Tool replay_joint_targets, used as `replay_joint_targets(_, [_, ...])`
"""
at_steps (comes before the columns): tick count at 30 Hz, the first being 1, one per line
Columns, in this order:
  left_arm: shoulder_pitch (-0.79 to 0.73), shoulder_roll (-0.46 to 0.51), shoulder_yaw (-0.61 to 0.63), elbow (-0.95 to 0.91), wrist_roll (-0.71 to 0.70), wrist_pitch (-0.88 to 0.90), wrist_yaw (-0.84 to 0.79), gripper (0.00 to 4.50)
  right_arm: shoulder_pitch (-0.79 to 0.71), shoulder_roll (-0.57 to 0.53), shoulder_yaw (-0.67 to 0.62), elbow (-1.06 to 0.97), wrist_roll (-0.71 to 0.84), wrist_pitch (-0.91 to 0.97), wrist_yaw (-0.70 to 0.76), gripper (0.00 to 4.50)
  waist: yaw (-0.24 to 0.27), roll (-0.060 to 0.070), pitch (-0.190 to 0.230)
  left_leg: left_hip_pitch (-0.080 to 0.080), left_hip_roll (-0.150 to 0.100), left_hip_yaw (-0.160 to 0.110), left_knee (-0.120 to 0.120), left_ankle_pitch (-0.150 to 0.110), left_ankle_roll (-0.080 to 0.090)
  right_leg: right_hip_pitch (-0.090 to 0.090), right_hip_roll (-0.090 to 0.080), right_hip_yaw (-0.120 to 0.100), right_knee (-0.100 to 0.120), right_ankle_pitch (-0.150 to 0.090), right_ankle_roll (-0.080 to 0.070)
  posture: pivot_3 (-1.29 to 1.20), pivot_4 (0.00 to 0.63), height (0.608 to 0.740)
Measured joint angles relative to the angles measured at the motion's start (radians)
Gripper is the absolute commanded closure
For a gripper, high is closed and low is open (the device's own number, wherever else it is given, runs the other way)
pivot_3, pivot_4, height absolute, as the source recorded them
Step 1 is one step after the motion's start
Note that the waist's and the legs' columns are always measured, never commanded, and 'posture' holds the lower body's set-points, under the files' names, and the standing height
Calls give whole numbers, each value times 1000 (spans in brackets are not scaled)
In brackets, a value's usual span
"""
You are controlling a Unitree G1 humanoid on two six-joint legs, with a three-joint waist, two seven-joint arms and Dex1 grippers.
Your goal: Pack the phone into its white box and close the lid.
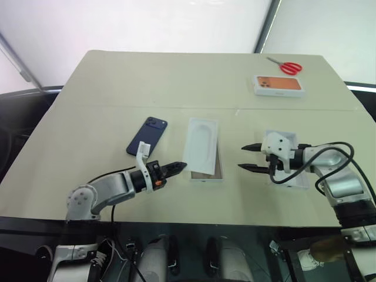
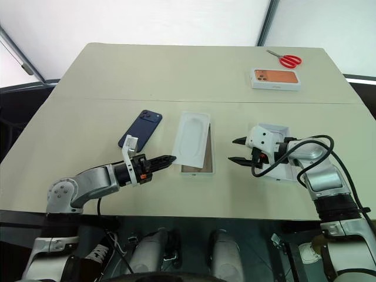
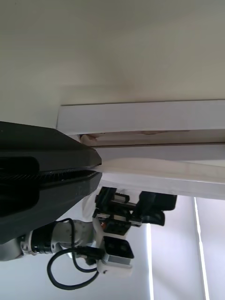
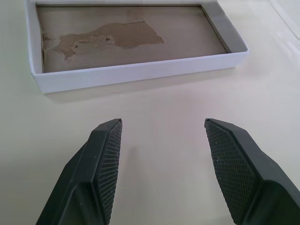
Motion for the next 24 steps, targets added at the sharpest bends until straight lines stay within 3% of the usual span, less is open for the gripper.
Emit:
replay_joint_targets(7, [0,-6,-12,0,0,-42,-1,4500,-8,8,0,2,-6,0,-15,1582,-1,0,0,0,0,0,0,0,0,0,0,0,0,0,0,0,150,738])
replay_joint_targets(10, [0,-6,-14,0,0,-46,-1,3504,-12,16,0,2,-7,0,-20,1514,0,0,0,0,0,0,0,0,-1,0,-1,0,0,0,-1,0,150,738])
replay_joint_targets(16, [1,0,-28,-5,-1,-43,-2,517,-35,23,1,3,-10,-2,-23,1514,0,0,0,0,0,0,0,0,0,0,0,0,0,0,0,0,150,738])
replay_joint_targets(24, [2,95,-30,-34,-35,-19,-48,517,-49,64,1,12,-4,17,-38,1514,-3,0,0,0,0,0,0,0,-1,0,0,0,0,0,-1,0,150,738])
